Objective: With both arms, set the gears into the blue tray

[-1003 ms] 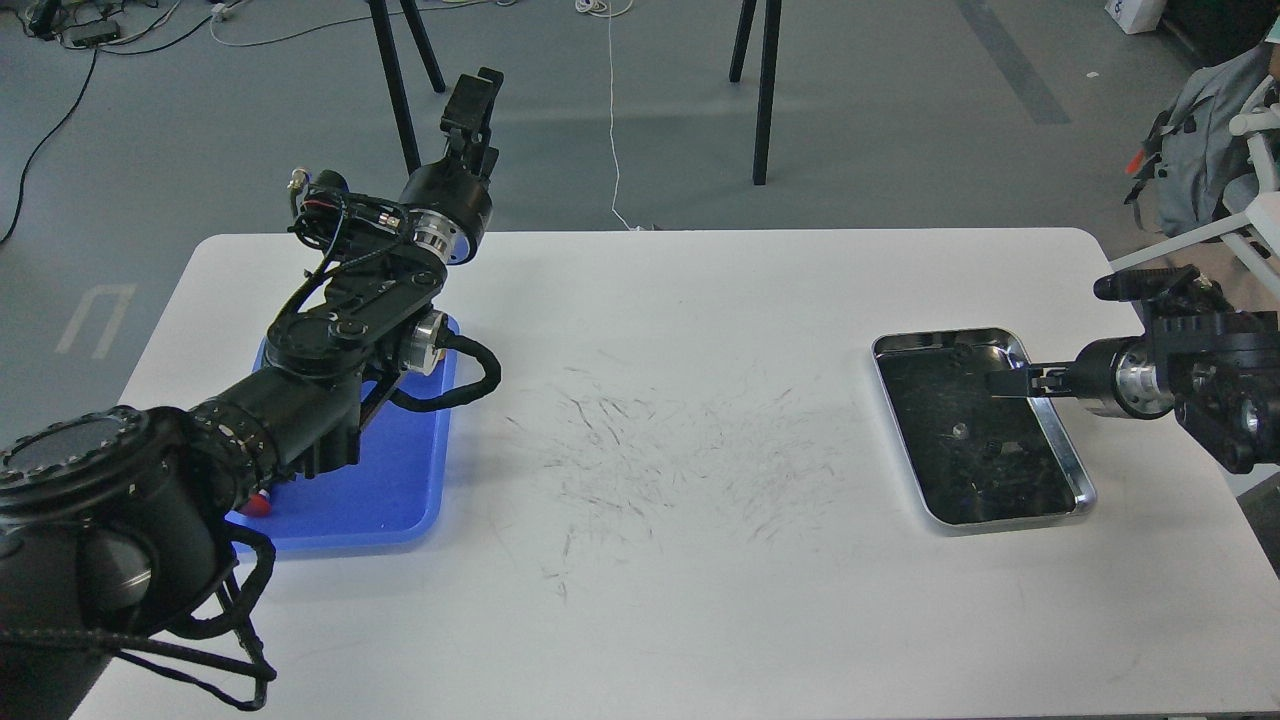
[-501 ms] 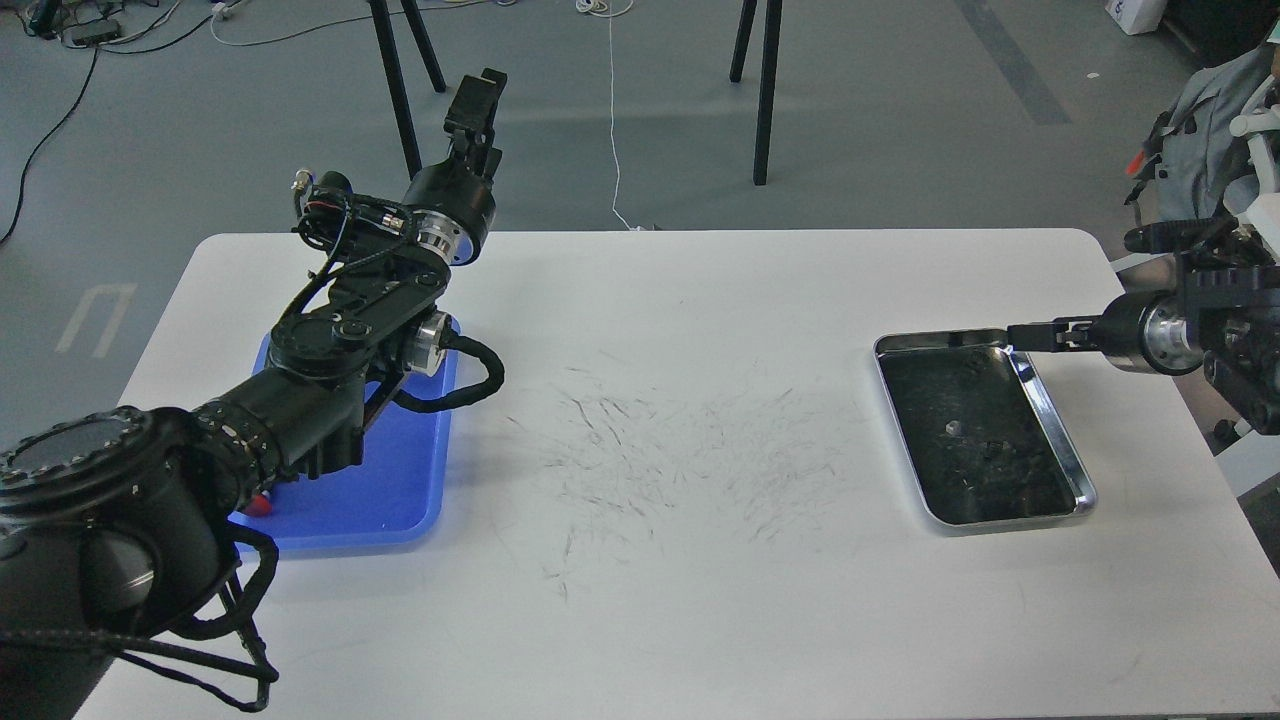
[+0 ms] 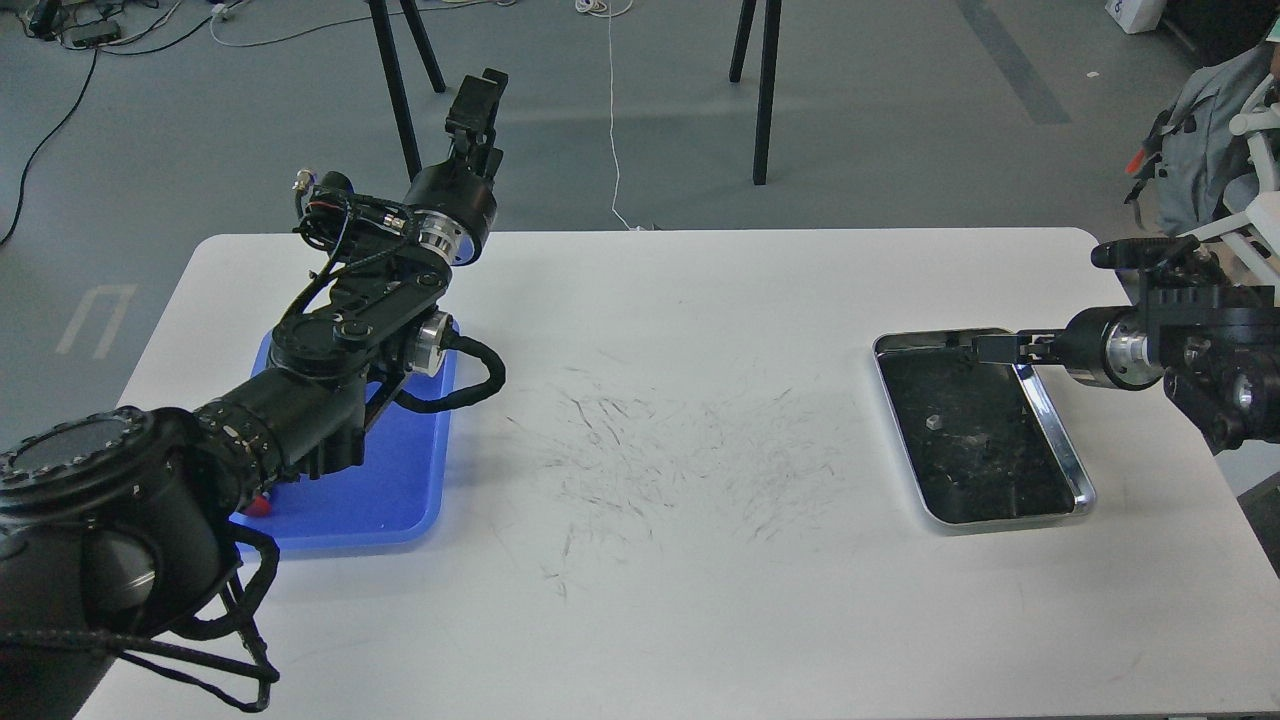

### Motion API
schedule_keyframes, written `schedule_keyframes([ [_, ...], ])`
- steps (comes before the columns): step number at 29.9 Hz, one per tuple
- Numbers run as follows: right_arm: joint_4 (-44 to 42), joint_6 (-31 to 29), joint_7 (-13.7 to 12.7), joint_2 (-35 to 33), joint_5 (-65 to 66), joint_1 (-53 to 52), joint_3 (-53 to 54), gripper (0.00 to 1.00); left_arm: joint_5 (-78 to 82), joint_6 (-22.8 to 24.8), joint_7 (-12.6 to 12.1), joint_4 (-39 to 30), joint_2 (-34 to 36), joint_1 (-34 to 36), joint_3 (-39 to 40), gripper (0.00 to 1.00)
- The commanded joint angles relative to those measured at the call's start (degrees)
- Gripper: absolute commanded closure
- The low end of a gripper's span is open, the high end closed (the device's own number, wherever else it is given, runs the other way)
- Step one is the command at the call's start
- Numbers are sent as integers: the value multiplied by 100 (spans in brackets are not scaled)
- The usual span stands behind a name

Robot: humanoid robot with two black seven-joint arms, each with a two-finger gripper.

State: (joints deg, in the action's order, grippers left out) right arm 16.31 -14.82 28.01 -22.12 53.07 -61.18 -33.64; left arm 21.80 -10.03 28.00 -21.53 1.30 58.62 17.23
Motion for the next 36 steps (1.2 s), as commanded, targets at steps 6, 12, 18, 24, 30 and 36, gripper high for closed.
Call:
schedule_keyframes([
  [6,-5,67,-1,67,1,10,33,13,0,1,0,0,11,0,0,0],
  [12,-23,198,-1,137,1,132,33,22,0,9,0,0,29,-9,0,0],
  [18,-444,234,-1,418,-7,291,51,25,0,9,0,0,37,-9,0,0],
  [24,-515,234,-1,472,-7,300,200,26,0,9,0,0,46,-9,-9,0],
  [30,-515,225,-1,498,-7,300,227,28,0,18,0,0,64,-9,0,0],
  [36,-559,217,-1,507,-7,370,227,28,0,18,0,0,64,-9,-9,0],
])
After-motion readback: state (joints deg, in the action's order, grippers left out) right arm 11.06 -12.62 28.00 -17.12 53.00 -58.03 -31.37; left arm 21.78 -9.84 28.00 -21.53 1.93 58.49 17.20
